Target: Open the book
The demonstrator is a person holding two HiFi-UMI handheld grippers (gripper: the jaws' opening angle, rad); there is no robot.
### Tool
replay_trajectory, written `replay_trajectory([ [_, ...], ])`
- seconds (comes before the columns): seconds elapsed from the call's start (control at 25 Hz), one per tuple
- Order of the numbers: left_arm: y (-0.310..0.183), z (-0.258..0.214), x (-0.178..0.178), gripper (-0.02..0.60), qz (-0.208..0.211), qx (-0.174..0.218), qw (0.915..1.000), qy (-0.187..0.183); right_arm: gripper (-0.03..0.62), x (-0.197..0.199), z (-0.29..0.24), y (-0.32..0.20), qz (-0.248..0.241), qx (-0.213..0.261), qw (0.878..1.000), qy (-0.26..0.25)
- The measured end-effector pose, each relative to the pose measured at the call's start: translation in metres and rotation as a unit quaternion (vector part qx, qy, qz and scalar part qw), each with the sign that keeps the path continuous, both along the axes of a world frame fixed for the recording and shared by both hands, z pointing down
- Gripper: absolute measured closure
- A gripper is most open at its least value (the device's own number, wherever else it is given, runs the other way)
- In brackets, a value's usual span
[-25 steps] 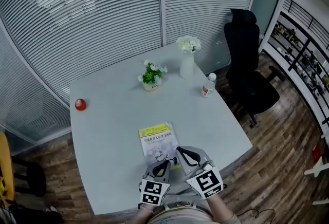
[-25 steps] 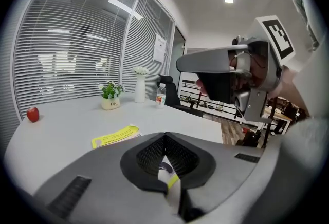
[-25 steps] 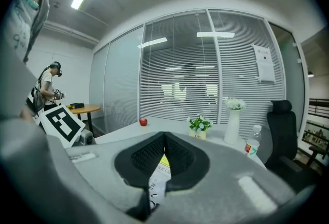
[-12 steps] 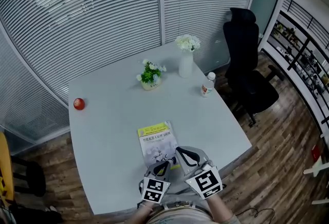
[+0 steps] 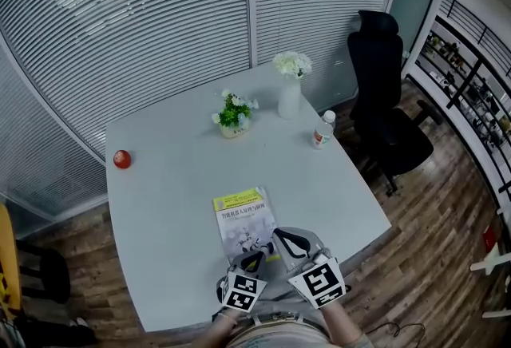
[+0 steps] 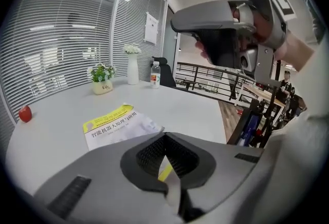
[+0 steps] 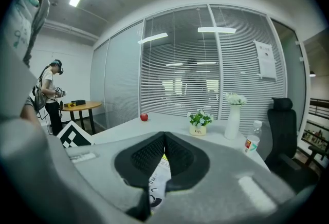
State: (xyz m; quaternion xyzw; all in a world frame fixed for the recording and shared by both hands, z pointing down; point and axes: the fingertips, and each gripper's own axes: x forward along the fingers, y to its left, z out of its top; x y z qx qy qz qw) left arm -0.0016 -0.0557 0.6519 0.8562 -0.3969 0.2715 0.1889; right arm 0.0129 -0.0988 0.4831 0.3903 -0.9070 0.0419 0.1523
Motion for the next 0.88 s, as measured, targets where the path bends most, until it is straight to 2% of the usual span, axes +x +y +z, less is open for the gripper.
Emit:
replay_trajectory([
  [0.2, 0.004, 0.014, 0.005, 0.583, 0.025, -0.014, 0.9992, -0.028, 0.594, 0.001, 0.000, -0.001, -0.001, -0.003, 1.000, -0.001],
  [0.44, 0.008, 0.025, 0.015, 0.583, 0.052, -0.032, 0.9977, -0.031, 0.594, 0.005, -0.001, -0.001, 0.005, -0.005, 1.000, 0.002],
  [0.64, 0.008, 0.032, 0.021, 0.583, 0.069, -0.031, 0.9958, -0.051, 0.594, 0.011, 0.002, -0.001, 0.008, -0.006, 1.000, 0.004],
  [0.88, 0.009, 0.034, 0.027, 0.548, 0.083, -0.026, 0.9943, -0.061, 0.594, 0.019, 0.004, -0.001, 0.013, -0.009, 1.000, 0.004],
])
